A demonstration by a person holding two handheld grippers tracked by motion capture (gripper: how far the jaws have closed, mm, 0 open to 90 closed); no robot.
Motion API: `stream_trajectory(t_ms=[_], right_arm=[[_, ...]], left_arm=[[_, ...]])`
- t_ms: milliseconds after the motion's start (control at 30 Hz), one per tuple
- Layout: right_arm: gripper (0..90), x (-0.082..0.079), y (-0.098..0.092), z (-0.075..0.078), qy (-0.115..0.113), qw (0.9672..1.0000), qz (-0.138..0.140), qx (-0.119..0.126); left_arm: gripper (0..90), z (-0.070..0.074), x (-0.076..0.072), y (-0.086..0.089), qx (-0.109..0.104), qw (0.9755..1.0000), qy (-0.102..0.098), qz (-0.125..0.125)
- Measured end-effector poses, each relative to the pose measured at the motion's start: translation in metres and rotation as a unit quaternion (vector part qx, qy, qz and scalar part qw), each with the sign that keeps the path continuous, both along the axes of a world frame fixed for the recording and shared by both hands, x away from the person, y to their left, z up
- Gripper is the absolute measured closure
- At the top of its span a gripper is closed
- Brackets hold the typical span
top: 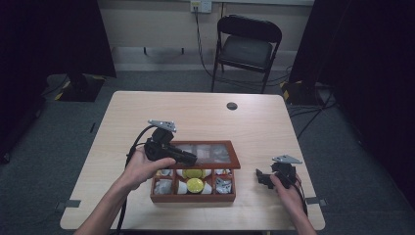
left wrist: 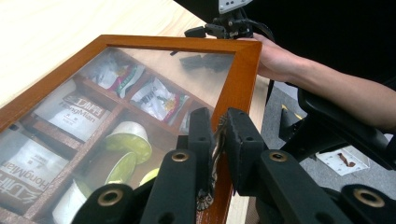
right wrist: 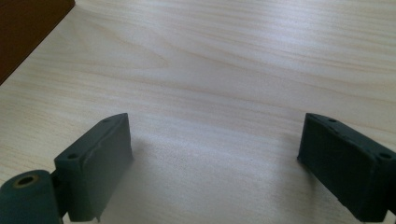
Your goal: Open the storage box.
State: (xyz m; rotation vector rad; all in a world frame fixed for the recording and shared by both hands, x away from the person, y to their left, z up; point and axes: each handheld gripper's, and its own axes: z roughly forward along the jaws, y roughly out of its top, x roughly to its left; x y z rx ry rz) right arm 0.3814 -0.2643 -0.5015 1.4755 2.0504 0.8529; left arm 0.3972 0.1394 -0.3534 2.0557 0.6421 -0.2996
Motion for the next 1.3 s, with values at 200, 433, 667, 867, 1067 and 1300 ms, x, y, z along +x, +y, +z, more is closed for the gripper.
stream_trajectory(t_ms=[200, 433, 667, 867, 1067, 1300], right_arm=[[8.8, 0.0, 0.0, 0.0, 0.0, 1.0, 0.0, 0.0], [8.8, 0.0, 0.0, 0.0, 0.0, 1.0, 0.0, 0.0], [8.8, 0.0, 0.0, 0.0, 0.0, 1.0, 0.0, 0.0], [8.8, 0.0, 0.0, 0.0, 0.0, 1.0, 0.0, 0.0], [8.7, 0.0, 0.0, 0.0, 0.0, 1.0, 0.0, 0.0], [8.8, 0.0, 0.0, 0.0, 0.001, 1.0, 0.0, 0.0]], left_arm=[[81.1, 0.005, 0.005, 0.0, 0.005, 1.0, 0.006, 0.0], [81.1, 0.011, 0.01, 0.001, -0.003, 1.0, 0.005, 0.005], [81.2, 0.017, 0.016, 0.001, 0.002, 1.0, 0.007, 0.002], [81.2, 0.022, 0.02, 0.002, 0.001, 1.0, 0.005, 0.008], [81.3, 0.024, 0.021, 0.0, 0.004, 1.0, -0.001, 0.007], [81.3, 0.025, 0.024, 0.004, -0.01, 0.9999, 0.0, 0.014]])
